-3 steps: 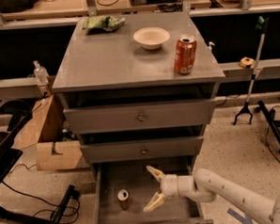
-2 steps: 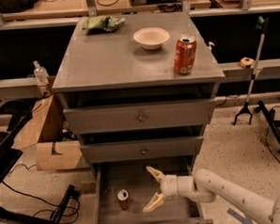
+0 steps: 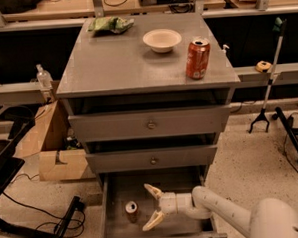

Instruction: Pick orange can from bottom drawer and place on counter

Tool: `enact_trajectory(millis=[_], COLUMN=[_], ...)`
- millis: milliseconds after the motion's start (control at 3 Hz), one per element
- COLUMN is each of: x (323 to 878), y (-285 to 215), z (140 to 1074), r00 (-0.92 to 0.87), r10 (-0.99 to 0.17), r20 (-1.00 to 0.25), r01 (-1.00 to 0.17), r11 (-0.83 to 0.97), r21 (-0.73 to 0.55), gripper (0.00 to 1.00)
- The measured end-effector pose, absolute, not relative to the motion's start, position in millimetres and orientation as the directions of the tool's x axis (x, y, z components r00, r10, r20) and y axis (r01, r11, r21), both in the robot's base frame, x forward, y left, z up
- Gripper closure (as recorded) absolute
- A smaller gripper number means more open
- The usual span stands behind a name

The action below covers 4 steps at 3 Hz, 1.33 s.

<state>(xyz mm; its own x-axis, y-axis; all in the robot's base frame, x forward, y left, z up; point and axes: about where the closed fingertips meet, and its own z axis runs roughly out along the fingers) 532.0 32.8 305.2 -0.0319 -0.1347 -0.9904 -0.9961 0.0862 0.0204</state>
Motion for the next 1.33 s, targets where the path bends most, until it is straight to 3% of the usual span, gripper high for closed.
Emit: enact_trajectory(millis=[333, 1333], x=[536.9, 581.1], y=[52.3, 65.7], z=[258.2, 183.5], r00=[-0.011, 0.004], r10=[-0.117, -0.219], r20=[-0.993, -0.976], r01=[-1.000, -1.000], r11=[0.018, -0.023], r21=[0.009, 0.001], gripper=[0.00, 0.00])
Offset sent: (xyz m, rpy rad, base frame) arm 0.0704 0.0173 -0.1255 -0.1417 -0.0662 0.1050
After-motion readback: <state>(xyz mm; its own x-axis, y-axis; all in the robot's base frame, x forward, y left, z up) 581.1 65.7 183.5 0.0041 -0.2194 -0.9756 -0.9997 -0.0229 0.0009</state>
